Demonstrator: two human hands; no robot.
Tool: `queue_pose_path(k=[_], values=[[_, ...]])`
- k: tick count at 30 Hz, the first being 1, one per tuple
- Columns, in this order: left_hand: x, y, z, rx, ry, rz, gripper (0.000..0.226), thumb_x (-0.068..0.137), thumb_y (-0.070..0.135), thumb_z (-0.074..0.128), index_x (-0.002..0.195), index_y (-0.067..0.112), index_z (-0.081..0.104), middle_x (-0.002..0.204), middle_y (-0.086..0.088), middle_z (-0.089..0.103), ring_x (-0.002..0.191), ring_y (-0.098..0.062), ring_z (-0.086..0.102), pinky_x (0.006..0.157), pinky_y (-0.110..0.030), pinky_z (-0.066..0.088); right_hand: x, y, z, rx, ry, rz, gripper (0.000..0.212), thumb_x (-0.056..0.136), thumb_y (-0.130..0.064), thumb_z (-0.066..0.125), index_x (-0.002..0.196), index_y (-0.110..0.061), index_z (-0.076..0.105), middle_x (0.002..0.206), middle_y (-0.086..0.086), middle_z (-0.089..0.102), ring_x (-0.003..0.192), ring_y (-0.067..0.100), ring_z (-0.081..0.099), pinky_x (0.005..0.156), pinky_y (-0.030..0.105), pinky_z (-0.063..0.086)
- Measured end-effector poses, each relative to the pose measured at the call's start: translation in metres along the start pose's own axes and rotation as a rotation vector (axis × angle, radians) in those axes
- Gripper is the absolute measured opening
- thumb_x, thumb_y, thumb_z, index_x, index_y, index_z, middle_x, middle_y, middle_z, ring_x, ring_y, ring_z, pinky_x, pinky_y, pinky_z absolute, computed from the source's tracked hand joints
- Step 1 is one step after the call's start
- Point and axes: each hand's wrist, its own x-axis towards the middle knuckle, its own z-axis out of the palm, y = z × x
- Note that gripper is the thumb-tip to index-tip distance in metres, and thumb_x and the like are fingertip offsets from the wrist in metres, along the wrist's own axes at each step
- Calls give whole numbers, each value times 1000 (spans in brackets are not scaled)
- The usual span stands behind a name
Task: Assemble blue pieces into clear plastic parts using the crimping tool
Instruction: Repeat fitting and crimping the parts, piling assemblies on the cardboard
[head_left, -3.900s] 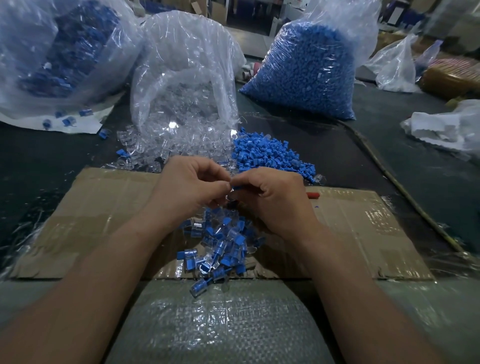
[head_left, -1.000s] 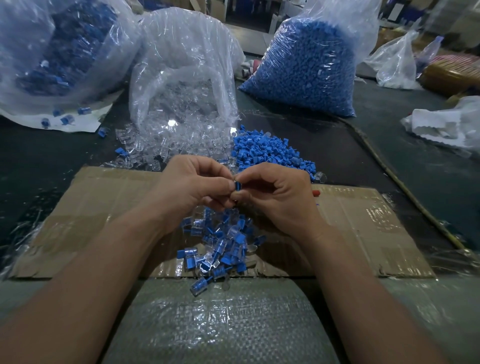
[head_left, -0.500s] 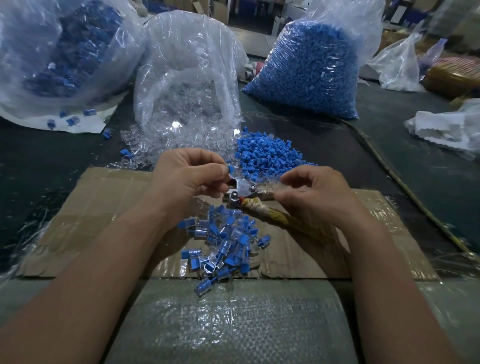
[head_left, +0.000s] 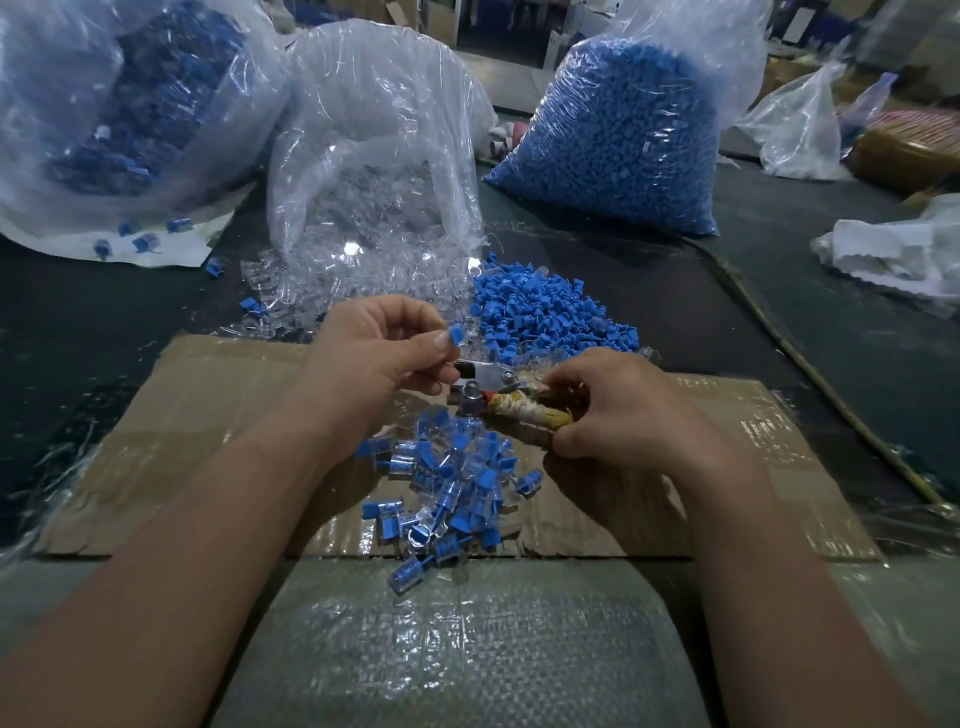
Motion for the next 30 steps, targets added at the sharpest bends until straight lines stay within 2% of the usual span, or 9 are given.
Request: queue_pose_path(k=[2, 4, 9, 15, 18, 22, 30], values=[[0, 0, 0, 9, 3, 1, 10, 77, -3, 57, 74, 6, 58, 58, -2, 67, 53, -10, 64, 50, -17, 52, 2, -4, 3, -75, 52, -13, 21, 72, -27, 69, 87, -32, 54, 82, -12, 46, 82, 10, 48, 64, 27, 40], [1, 0, 0, 17, 8, 3, 11, 79, -4, 57, 74, 7, 58, 58, -1, 67, 53, -10, 64, 50, -17, 52, 4, -5, 8, -106, 104, -13, 17, 77, -21, 64, 82, -31, 51, 80, -11, 47, 79, 10, 47, 58, 24, 34], [0, 0, -1, 48, 25, 41, 15, 82, -5, 55, 75, 7, 57, 56, 2, 66, 53, -8, 64, 50, -16, 51, 8, 2, 13, -86, 180, -3, 19, 80, -20, 61, 86, -29, 46, 84, -10, 41, 80, 9, 40, 57, 22, 30], [1, 1, 1, 98, 62, 88, 18, 83, -6, 54, 74, 9, 56, 54, 5, 65, 52, -5, 63, 50, -15, 51, 5, 3, 8, 154, 317, 12, 27, 76, -14, 62, 93, -28, 46, 88, -6, 51, 80, 15, 48, 65, 31, 37], [0, 1, 2, 129, 88, 115, 20, 84, -7, 54, 74, 10, 56, 55, 3, 64, 52, -4, 62, 51, -14, 50, 3, 1, 8, 178, 325, -17, 30, 76, -14, 62, 95, -28, 44, 89, -9, 50, 81, 14, 48, 63, 31, 35], [-1, 0, 3, 170, 111, 155, 20, 85, -6, 55, 74, 12, 57, 61, 0, 62, 52, -4, 62, 51, -14, 50, 2, -4, 10, 168, 259, -70, 30, 77, -17, 61, 99, -27, 43, 93, -8, 48, 85, 14, 48, 70, 33, 40], [1, -2, 3, 242, 99, 202, 22, 83, -5, 57, 74, 14, 58, 56, 7, 65, 53, -3, 62, 52, -13, 50, 2, -6, 10, 188, 199, -78, 32, 76, -16, 63, 99, -28, 43, 90, -12, 47, 84, 11, 48, 71, 33, 42]])
